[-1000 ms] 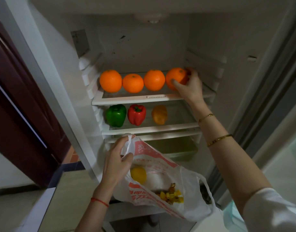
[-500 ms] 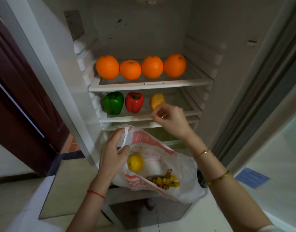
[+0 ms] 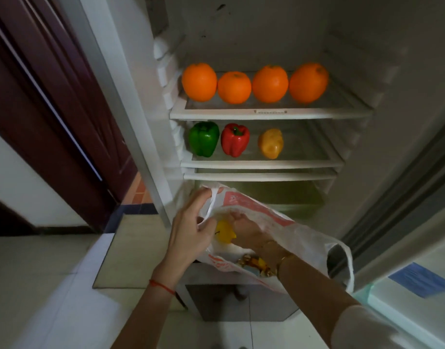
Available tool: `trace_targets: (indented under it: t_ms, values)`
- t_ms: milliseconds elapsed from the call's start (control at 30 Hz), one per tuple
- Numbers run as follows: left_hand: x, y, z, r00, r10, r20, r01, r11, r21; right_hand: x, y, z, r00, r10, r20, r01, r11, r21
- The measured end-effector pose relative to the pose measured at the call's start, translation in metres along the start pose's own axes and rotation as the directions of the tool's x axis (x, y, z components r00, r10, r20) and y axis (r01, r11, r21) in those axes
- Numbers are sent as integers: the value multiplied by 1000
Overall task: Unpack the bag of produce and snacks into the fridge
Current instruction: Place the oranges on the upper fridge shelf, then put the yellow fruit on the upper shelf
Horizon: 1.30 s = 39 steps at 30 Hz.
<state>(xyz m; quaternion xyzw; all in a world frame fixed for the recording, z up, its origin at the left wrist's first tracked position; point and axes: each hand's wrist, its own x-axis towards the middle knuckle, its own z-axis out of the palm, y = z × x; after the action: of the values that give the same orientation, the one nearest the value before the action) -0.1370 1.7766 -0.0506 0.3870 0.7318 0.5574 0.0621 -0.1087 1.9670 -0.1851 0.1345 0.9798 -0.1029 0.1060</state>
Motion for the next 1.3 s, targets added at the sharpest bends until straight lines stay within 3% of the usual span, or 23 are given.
trace_targets:
  t_ms: [400,633,833,1133,1233,1300]
  values:
    - [3,-9,-8,1000,15,-9,-14,999,29,29,0,26,1000,-15,-17,15,1000,-19]
    - [13,-4,1,998,13,68,-14,1000,14,21,4,11,993,91,-79,-53,918,393]
    - [25,0,13,999,-1,38,-4,994,113,-28,13,-47,973,111,-200,38,784,620]
    - [45,8,27,999,41,23,-44,987,156,-97,37,-152,851,265,-454,239,573,784]
    - [50,8,33,998,30,57,-39,984,173,-113,47,-194,747,343,-569,325,558,764]
    - [52,9,37,997,30,77,-42,985,165,-118,53,-220,639,414,-648,384,559,735]
